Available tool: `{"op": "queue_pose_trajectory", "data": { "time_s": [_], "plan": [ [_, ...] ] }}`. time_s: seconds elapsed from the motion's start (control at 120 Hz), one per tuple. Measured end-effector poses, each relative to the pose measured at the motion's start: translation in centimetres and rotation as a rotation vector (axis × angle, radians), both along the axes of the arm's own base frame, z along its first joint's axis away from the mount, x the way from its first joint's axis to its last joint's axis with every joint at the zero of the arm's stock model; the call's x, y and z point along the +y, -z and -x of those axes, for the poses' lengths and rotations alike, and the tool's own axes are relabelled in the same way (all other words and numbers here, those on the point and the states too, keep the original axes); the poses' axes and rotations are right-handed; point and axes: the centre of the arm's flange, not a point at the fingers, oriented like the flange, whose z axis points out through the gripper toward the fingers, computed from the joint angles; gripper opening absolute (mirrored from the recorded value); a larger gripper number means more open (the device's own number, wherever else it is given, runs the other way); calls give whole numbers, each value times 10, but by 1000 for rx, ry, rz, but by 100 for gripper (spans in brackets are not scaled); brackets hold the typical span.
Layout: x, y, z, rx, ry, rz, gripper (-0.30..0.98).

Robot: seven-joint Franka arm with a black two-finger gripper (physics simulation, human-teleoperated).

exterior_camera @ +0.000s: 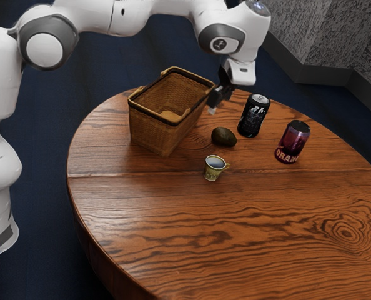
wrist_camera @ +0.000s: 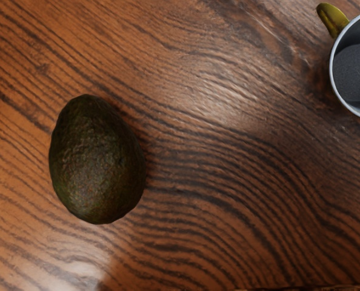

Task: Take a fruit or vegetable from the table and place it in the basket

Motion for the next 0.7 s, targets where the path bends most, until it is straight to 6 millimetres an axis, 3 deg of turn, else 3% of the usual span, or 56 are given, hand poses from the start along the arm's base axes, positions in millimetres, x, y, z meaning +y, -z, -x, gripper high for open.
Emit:
{"op": "queue_pose_trajectory", "data": {
  "time_s": [0.117, 0.267, 0.392, 0.7],
  "plan": [
    [19, 15, -10, 18, 51, 3, 69],
    [28, 32, -28, 16, 121, 29, 69],
    [43, 35, -41, -3, 151, 54, 69],
    [51, 52, -57, -5, 221, 96, 69]
  ]
}}
